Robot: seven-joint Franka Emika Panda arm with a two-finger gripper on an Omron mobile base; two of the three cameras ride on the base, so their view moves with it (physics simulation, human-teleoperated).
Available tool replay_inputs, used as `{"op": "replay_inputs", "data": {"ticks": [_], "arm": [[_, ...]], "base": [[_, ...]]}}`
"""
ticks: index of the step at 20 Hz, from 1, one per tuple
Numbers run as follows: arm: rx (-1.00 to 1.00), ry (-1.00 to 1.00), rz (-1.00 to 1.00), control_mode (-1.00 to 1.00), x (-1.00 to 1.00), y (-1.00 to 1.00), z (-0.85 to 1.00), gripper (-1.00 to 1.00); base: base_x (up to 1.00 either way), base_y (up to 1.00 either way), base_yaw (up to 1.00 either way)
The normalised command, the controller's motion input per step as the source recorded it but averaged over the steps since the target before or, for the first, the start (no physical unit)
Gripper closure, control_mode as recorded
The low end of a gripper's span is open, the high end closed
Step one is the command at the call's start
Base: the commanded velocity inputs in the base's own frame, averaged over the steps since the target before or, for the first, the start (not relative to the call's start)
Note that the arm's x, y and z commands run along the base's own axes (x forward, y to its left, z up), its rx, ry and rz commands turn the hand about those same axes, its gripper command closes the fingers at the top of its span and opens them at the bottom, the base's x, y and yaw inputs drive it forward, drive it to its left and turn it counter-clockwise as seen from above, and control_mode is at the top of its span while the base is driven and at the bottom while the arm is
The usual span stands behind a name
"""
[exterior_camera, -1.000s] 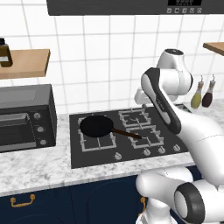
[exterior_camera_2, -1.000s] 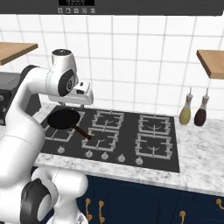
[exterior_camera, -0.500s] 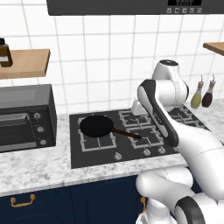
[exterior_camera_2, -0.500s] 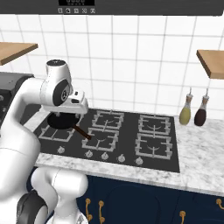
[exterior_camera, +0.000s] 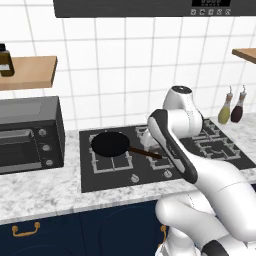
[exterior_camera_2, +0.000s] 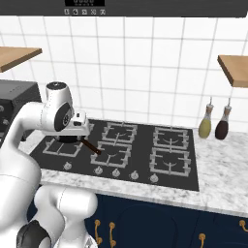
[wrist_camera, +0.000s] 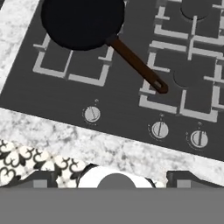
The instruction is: Turn off the left burner of the stove.
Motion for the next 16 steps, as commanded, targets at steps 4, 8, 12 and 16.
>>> {"op": "replay_inputs", "data": {"ticks": [4,8,12,16], "arm": [[-0.01,0.04,0.19,-1.00,0.00,0.13,-0.39,-1.00],[-0.03,0.03,0.21,-1.00,0.00,0.14,-0.43,-1.00],[-0.05,0.03,0.20,-1.00,0.00,0.18,-0.44,-1.00],[-0.07,0.01,0.18,-1.00,0.00,0.19,-0.36,-1.00]], "base": [[0.00,0.00,0.00],[0.00,0.00,0.00],[0.00,0.00,0.00],[0.00,0.00,0.00]]}}
